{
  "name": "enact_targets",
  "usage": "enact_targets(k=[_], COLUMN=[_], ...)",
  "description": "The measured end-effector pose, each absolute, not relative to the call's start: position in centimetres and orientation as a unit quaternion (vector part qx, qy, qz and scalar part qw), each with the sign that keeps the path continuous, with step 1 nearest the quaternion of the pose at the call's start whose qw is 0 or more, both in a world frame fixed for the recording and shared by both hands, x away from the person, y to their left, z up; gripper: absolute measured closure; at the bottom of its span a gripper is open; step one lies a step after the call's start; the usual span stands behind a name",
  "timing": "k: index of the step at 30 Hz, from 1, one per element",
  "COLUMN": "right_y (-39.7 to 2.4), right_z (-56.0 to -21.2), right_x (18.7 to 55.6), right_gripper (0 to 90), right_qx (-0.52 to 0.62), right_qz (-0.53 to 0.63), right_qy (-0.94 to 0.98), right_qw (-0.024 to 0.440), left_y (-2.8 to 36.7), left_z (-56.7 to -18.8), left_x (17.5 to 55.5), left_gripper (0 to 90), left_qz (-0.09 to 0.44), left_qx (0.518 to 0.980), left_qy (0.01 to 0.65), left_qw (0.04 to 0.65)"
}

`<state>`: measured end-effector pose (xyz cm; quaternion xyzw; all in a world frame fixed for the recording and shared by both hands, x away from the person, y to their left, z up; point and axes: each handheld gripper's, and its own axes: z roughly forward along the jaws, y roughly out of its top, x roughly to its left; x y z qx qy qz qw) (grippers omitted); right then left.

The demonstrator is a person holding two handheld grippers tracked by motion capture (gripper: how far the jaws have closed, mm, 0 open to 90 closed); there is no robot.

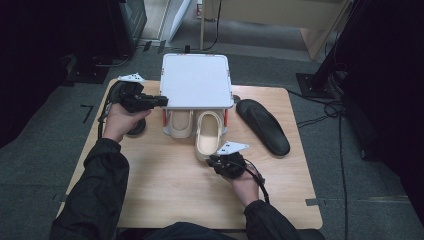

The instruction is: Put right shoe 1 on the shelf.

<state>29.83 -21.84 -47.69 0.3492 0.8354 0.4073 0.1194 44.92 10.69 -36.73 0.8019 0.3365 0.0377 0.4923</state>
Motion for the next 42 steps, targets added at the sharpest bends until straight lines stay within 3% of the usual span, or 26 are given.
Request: enact_targets(k=[26,39,42], right_y=[-21.7,-20.1,-20.1], right_z=[-47.1,-47.7,-47.9], right_x=[33.5,33.2,33.6], right_gripper=[77.6,78.0,81.4], right_qx=[0.377,0.366,0.362], right_qz=[0.409,0.409,0.409], right_qy=[0.821,0.828,0.83], right_qw=[0.127,0.114,0.115], left_y=[10.6,10.6,10.6], left_z=[-36.8,-36.8,-36.8], left_x=[44.9,44.8,44.8], left_gripper=[80.0,80.0,80.0], left_qz=[0.035,0.037,0.037], left_qx=[0.801,0.8,0.799], left_qy=[0.339,0.338,0.34], left_qw=[0.493,0.494,0.494])
